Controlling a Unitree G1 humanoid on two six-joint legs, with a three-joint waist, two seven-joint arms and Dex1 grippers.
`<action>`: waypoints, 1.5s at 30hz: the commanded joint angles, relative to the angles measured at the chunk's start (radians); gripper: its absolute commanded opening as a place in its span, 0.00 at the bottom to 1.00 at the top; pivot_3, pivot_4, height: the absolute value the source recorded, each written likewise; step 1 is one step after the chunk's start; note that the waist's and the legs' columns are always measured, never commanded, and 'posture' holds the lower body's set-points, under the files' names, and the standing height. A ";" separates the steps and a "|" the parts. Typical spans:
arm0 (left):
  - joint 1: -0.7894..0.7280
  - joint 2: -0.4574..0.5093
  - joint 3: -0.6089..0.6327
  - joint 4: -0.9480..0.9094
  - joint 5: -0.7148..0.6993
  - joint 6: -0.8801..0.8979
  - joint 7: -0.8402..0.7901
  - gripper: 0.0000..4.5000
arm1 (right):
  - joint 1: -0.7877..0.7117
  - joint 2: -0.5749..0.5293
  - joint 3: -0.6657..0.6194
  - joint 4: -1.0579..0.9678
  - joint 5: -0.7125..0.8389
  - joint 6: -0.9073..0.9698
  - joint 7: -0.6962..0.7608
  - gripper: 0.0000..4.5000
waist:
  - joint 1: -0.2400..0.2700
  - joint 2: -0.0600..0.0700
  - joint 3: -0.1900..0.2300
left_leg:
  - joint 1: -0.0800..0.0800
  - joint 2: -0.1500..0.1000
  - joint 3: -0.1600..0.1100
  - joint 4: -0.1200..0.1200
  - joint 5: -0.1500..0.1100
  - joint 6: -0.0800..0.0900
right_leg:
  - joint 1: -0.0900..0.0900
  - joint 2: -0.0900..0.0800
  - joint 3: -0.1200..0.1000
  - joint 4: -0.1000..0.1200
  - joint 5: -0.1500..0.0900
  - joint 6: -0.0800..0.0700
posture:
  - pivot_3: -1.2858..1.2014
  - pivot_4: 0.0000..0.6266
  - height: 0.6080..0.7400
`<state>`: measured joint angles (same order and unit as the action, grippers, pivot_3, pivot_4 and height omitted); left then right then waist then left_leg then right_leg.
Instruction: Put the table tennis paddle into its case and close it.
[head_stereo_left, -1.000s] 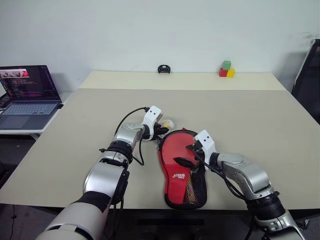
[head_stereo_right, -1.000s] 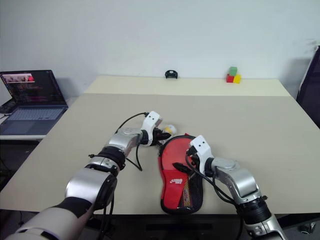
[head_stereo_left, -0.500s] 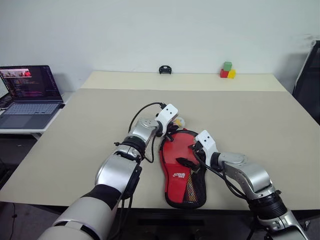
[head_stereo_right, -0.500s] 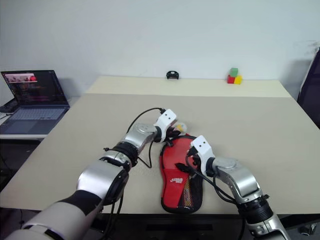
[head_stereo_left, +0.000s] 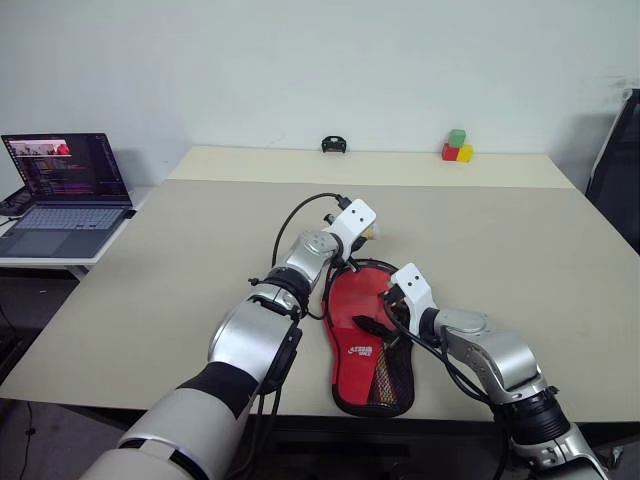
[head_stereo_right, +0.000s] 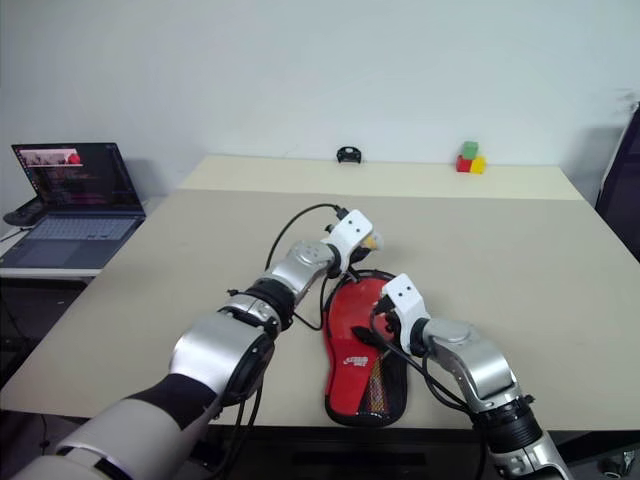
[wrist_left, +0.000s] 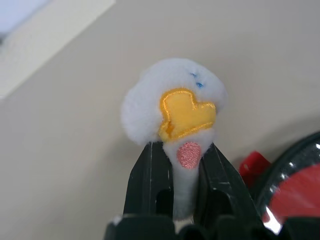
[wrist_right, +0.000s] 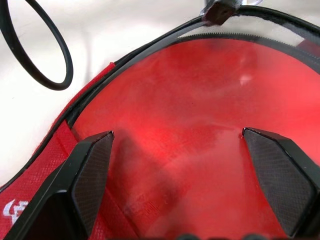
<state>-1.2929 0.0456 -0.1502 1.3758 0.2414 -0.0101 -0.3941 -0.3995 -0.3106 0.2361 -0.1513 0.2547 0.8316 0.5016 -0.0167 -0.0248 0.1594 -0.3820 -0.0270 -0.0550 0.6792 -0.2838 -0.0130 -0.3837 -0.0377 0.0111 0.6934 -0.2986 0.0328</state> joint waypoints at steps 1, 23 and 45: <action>-0.070 -0.023 -0.013 -0.017 0.042 -0.045 0.081 0.04 | 0.067 0.013 0.031 0.083 -0.020 0.068 -0.028 1.00 | -0.001 0.000 0.000 | 0.000 0.000 0.000 0.000 0.000 0.000 | 0.000 0.000 0.000 0.000 0.000 0.000 | 0.52 0.24 1.00; -0.094 -0.168 -0.088 0.002 0.212 -0.092 0.223 0.04 | 0.189 0.059 0.005 -0.044 -0.001 0.133 -0.149 1.00 | 0.014 0.000 -0.001 | 0.000 0.000 -0.003 -0.003 0.000 0.000 | 0.005 0.000 -0.003 -0.011 0.000 0.001 | 0.52 0.24 1.00; -0.138 -0.341 -0.147 0.003 0.258 -0.153 0.195 0.04 | 0.238 0.075 -0.001 -0.116 0.005 0.172 -0.201 1.00 | 0.017 0.000 0.000 | 0.000 -0.002 -0.004 -0.004 -0.001 0.001 | 0.006 0.000 -0.004 -0.013 -0.001 0.004 | 0.52 0.24 1.00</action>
<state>-1.3743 -0.1634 -0.2965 1.4175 0.5067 -0.1168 -0.1936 -0.2255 -0.2301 0.2065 -0.3598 0.2559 0.8903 0.3022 0.0005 -0.0251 0.1589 -0.3820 -0.0290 -0.0591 0.6753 -0.2844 -0.0125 -0.3773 -0.0376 0.0067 0.6805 -0.2992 0.0366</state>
